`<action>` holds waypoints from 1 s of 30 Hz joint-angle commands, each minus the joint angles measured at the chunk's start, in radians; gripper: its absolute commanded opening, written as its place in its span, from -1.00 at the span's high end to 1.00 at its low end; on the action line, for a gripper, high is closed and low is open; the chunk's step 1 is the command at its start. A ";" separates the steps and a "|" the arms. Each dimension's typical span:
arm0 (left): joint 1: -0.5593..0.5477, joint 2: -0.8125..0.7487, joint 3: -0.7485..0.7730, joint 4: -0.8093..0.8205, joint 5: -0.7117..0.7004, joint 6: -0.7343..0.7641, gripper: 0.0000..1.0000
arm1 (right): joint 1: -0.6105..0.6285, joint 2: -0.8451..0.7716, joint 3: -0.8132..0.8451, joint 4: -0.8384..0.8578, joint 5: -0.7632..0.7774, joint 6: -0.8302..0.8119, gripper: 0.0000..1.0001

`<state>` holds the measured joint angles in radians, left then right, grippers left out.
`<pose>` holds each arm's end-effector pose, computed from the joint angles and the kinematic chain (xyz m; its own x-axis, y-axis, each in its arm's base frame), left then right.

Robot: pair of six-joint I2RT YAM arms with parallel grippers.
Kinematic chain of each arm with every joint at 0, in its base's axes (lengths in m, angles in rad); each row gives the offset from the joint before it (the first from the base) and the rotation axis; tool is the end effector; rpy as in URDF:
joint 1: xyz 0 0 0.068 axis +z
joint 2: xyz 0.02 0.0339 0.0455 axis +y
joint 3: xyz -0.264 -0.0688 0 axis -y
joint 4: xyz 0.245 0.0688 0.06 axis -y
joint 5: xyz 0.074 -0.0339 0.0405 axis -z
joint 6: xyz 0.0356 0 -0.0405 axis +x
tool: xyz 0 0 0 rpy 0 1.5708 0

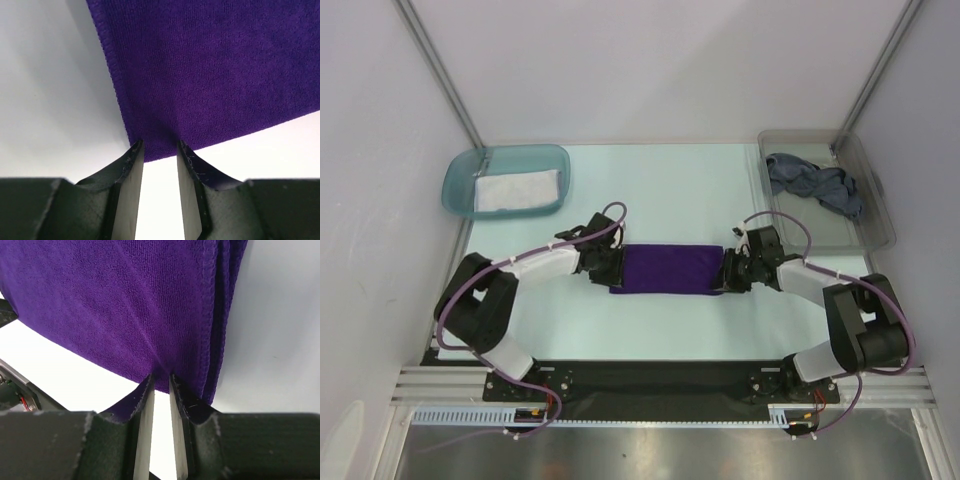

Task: Fold and stack the towels
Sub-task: Fold the towel

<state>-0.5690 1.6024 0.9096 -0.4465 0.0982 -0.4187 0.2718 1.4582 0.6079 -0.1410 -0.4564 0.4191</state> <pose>0.2517 -0.1651 0.1677 -0.9312 0.1152 -0.3459 0.2103 0.9448 -0.2514 0.2415 0.0836 0.1426 -0.9289 0.1203 -0.3501 -0.1045 0.8221 0.5597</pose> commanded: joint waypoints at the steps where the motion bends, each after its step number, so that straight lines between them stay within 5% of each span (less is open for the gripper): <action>1: 0.004 -0.021 0.021 0.002 -0.046 -0.012 0.23 | 0.003 -0.039 -0.010 -0.003 0.068 -0.016 0.51; 9: 0.024 -0.096 0.097 -0.089 -0.158 0.017 -0.03 | 0.046 -0.134 0.099 -0.101 0.006 -0.054 0.48; 18: 0.164 -0.079 0.045 0.078 0.153 0.026 -0.11 | 0.148 -0.004 0.148 0.113 -0.160 0.063 0.53; 30: 0.175 0.067 -0.014 0.161 0.121 0.026 -0.10 | 0.199 0.194 0.052 0.281 -0.125 0.058 0.62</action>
<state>-0.3969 1.6585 0.9142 -0.3336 0.2317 -0.4011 0.4702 1.6409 0.6716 0.0631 -0.5896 0.4713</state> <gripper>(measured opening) 0.550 0.193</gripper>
